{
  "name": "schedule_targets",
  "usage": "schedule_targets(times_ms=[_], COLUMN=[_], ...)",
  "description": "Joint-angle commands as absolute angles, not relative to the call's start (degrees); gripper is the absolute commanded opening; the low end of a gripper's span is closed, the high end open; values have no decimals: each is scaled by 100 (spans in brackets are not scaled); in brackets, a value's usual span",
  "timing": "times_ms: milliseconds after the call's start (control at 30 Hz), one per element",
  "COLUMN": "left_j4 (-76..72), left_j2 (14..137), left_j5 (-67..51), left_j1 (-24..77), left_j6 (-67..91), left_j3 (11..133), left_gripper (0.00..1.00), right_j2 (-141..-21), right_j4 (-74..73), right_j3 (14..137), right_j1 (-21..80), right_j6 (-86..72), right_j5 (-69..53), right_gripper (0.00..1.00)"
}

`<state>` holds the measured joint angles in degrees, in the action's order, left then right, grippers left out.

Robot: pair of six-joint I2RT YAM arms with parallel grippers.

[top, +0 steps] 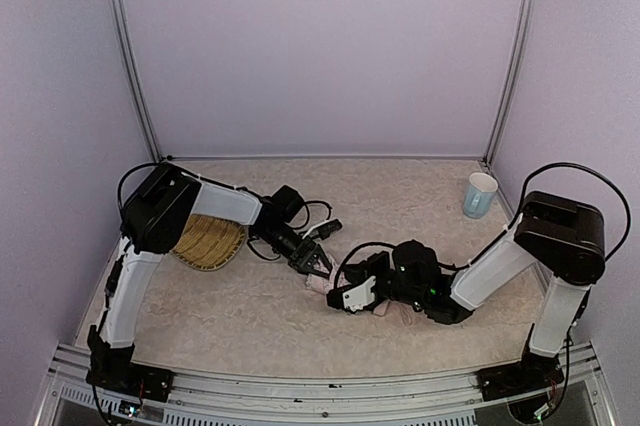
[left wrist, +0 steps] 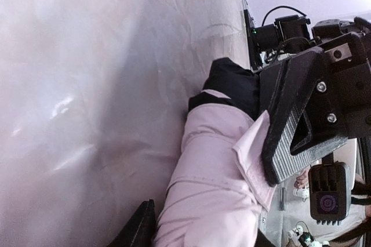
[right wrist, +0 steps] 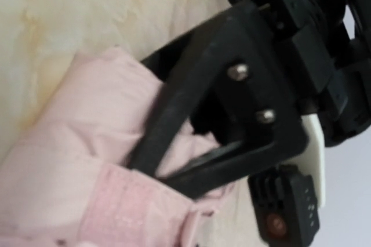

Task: Put away the umbrella

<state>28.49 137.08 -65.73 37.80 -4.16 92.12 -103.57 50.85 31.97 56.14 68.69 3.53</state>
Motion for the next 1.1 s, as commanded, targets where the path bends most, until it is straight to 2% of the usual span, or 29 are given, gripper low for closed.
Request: schedule_targets(times_ms=[0, 167, 300, 467, 600, 633, 700, 733, 867, 1067], left_j4=[1732, 965, 393, -799, -2439, -2544, -2462, -2431, -2073, -2188], left_j2=[13774, 13271, 12664, 11089, 10289, 10265, 10413, 10547, 10980, 11023], left_j5=[-4962, -5076, -4686, -4329, -3932, -3857, -3787, -3805, -4033, -3709], left_j1=[3274, 3196, 3186, 3311, 3600, 3703, 3839, 3897, 4236, 4422], left_j6=[-255, -188, -487, -2224, -3445, -3605, -3781, -3768, -3735, -2939], left_j3=[8718, 8181, 7719, 6382, 5050, 4952, 5116, 5238, 5730, 5476], left_gripper=[44, 53, 55, 56, 72, 74, 86, 87, 86, 86], right_j2=[-10841, -11004, -11003, -10902, -10865, -10856, -10818, -10801, -10728, -10614], right_j4=[5107, 5359, 5433, 5462, 5563, 5588, 5644, 5693, 5791, 5791], right_j3=[2903, 2869, 2893, 2900, 2905, 2909, 2896, 2886, 2875, 2839], right_j1=[5941, 5891, 5851, 5791, 5762, 5763, 5761, 5762, 5759, 5758], right_j6=[7274, 7392, 7431, 7492, 7522, 7530, 7553, 7553, 7594, 7567], right_j5=[2, 125, 182, 184, 150, 157, 154, 151, 149, 142], right_gripper=[0, 0, 0, 0, 0, 0, 0, 0, 0, 0])
